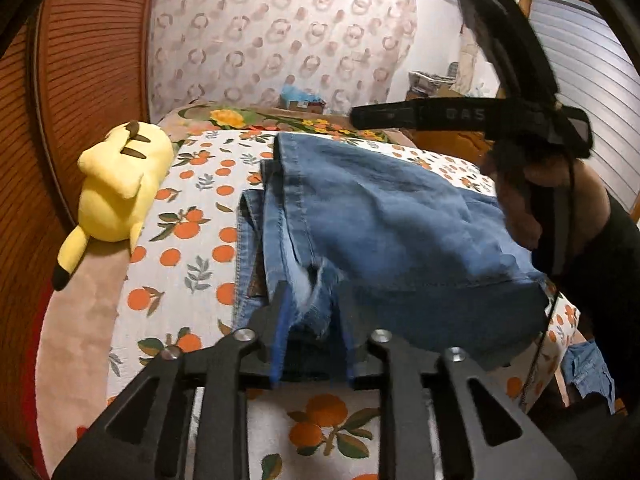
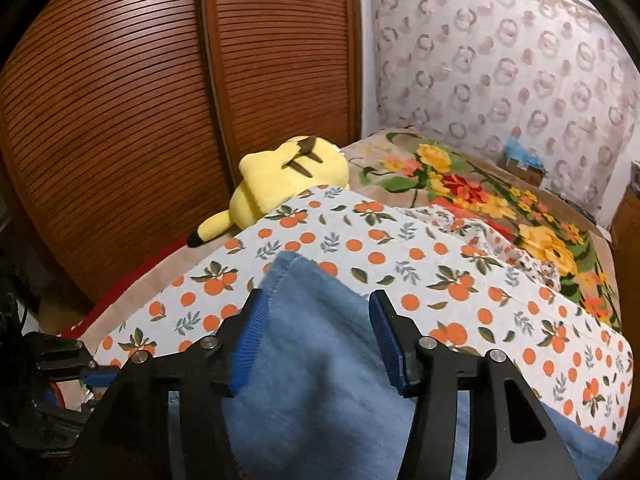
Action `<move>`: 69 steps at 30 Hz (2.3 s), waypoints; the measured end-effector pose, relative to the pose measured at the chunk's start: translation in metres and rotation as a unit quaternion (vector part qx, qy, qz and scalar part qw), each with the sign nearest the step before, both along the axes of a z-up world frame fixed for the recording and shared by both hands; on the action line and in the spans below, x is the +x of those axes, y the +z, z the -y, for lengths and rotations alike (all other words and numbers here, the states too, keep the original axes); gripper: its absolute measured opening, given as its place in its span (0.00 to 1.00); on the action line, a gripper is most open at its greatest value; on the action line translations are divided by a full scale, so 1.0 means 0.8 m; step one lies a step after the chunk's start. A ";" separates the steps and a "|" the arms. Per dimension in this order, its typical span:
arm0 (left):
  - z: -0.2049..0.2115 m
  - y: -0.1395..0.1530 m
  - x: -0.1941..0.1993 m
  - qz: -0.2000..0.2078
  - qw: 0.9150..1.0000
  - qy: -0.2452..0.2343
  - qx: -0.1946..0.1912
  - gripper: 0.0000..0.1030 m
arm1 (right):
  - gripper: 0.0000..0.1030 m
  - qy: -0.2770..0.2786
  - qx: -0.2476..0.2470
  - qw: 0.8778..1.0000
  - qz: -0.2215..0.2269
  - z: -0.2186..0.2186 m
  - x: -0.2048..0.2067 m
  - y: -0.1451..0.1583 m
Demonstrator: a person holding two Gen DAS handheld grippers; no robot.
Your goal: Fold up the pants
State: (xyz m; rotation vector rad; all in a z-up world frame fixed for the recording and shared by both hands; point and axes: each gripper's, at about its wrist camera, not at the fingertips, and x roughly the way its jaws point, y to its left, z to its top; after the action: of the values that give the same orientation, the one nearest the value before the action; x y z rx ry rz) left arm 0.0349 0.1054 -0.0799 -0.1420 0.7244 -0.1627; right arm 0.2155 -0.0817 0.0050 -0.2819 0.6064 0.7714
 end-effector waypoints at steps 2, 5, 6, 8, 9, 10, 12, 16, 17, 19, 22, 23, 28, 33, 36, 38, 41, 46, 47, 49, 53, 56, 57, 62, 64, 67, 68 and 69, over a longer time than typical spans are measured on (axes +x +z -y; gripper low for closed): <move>0.000 0.002 0.001 0.002 1.000 -0.001 -0.001 0.28 | 0.54 -0.006 0.005 1.000 0.002 0.008 -0.005 0.005; 0.002 0.007 0.006 0.005 1.000 -0.002 0.008 0.28 | 0.54 -0.019 0.009 1.000 0.004 0.020 -0.020 0.007; 0.003 0.008 0.007 0.007 1.000 -0.002 0.010 0.28 | 0.54 -0.023 0.010 1.000 0.006 0.027 -0.028 0.006; 0.006 0.007 0.010 0.007 1.000 -0.004 0.013 0.28 | 0.54 -0.032 0.005 0.999 0.011 0.045 -0.046 0.003; 0.007 0.006 0.013 0.006 1.000 -0.005 0.013 0.28 | 0.54 -0.036 0.002 0.999 0.013 0.055 -0.055 0.001; 0.009 0.003 0.017 0.003 1.000 -0.008 0.012 0.28 | 0.54 -0.040 0.000 0.999 0.014 0.064 -0.061 -0.002; 0.011 -0.002 0.023 -0.005 1.000 -0.007 0.011 0.28 | 0.54 -0.047 -0.003 0.999 0.014 0.082 -0.074 -0.008; 0.017 -0.015 0.035 -0.019 1.000 -0.009 0.012 0.28 | 0.54 -0.064 -0.006 0.998 0.009 0.116 -0.097 -0.016; 0.018 -0.017 0.036 -0.021 1.000 -0.010 0.012 0.28 | 0.54 -0.067 -0.005 0.998 0.006 0.123 -0.103 -0.016; 0.020 -0.020 0.038 -0.021 1.000 -0.011 0.010 0.28 | 0.54 -0.073 -0.004 0.997 -0.004 0.135 -0.109 -0.019; 0.023 -0.020 0.036 -0.017 1.000 -0.013 0.019 0.24 | 0.54 -0.088 -0.003 0.996 -0.008 0.152 -0.118 -0.019; 0.025 -0.019 0.034 -0.015 1.000 -0.015 0.022 0.14 | 0.54 -0.092 -0.003 0.996 -0.008 0.157 -0.122 -0.020; 0.015 0.011 0.010 0.025 1.000 -0.006 0.006 0.13 | 0.54 -0.102 0.007 0.995 -0.016 0.179 -0.134 -0.024; 0.000 0.035 -0.009 0.042 0.999 0.012 0.015 0.12 | 0.54 -0.103 0.013 0.994 -0.022 0.188 -0.152 -0.028; -0.008 0.027 -0.006 0.029 0.999 0.031 0.031 0.12 | 0.54 -0.100 0.015 0.995 -0.027 0.191 -0.161 -0.034; -0.013 0.020 -0.003 0.020 0.999 0.033 0.022 0.12 | 0.54 -0.100 0.016 0.994 -0.032 0.192 -0.164 -0.039; -0.014 0.015 0.000 0.015 0.999 0.032 0.016 0.21 | 0.54 -0.105 0.012 0.994 -0.035 0.194 -0.166 -0.043; -0.004 0.019 0.001 0.028 0.999 0.024 0.018 0.46 | 0.54 -0.117 0.015 0.992 -0.036 0.204 -0.171 -0.046; -0.001 0.020 0.002 0.032 0.999 0.021 0.018 0.50 | 0.54 -0.121 0.016 0.992 -0.036 0.207 -0.172 -0.046; 0.006 0.020 0.006 0.030 0.999 0.011 0.017 0.53 | 0.54 -0.127 0.019 0.991 -0.034 0.212 -0.177 -0.046; 0.027 0.016 0.019 0.028 0.999 -0.001 0.021 0.62 | 0.54 -0.144 0.024 0.989 -0.027 0.231 -0.184 -0.043; 0.047 0.017 0.029 0.033 0.999 -0.007 0.023 0.62 | 0.54 -0.162 0.024 0.986 -0.017 0.252 -0.192 -0.039; 0.054 0.017 0.033 0.033 0.999 -0.009 0.024 0.62 | 0.54 -0.169 0.024 0.985 -0.014 0.260 -0.195 -0.037; 0.093 0.020 0.054 0.029 0.999 -0.034 0.031 0.62 | 0.54 -0.209 0.029 0.977 -0.004 0.311 -0.203 -0.033; 0.108 0.022 0.061 0.030 0.998 -0.044 0.035 0.62 | 0.54 -0.225 0.031 0.974 -0.002 0.327 -0.206 -0.032; 0.127 0.024 0.068 0.029 0.997 -0.055 0.041 0.62 | 0.54 -0.250 0.036 0.968 -0.001 0.357 -0.209 -0.032; 0.136 0.025 0.070 0.029 0.997 -0.062 0.045 0.62 | 0.54 -0.258 0.039 0.965 -0.004 0.366 -0.210 -0.033; 0.141 0.025 0.072 0.029 0.996 -0.067 0.046 0.62 | 0.54 -0.264 0.042 0.964 -0.007 0.375 -0.210 -0.033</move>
State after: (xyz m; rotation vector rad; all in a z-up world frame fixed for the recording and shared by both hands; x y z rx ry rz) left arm 0.0924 -0.0075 -0.0597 -0.0002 0.6816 -0.2588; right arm 0.0475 -0.3816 -0.0212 -0.0284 0.6229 0.2821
